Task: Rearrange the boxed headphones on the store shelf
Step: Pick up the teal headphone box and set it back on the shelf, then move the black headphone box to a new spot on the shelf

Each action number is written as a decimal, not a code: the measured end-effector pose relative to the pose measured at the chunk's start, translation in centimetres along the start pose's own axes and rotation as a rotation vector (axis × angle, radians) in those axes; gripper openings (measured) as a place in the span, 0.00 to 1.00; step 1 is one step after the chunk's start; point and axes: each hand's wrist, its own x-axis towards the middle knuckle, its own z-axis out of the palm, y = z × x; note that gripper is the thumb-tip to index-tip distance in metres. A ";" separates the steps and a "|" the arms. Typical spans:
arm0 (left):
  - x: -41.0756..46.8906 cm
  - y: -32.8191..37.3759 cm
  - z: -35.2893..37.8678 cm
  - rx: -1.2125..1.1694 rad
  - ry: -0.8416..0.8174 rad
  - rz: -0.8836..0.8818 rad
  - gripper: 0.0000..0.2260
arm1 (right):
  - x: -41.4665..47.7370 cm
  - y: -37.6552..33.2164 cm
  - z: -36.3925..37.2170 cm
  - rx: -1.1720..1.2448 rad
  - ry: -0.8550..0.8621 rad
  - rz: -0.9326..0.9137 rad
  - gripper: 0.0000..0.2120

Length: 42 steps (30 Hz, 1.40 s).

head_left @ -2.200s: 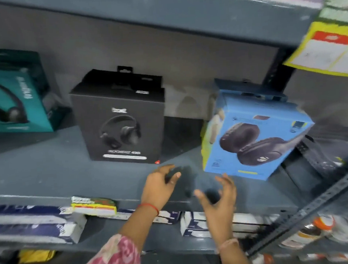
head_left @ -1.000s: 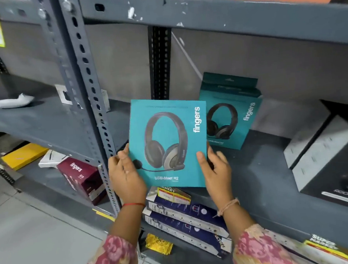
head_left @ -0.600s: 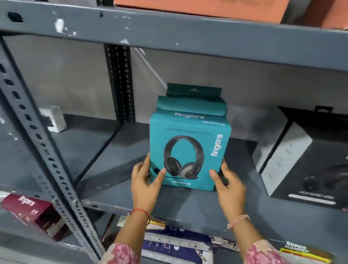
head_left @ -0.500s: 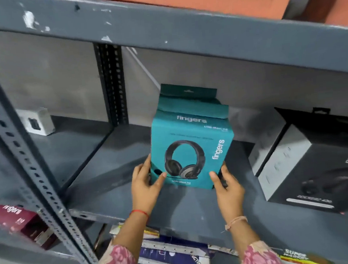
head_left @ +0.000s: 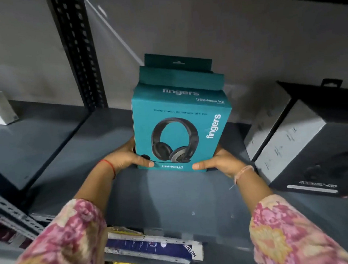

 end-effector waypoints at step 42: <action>-14.7 0.5 15.0 0.086 0.858 0.120 0.13 | -18.4 3.2 4.2 -0.288 0.449 -0.038 0.50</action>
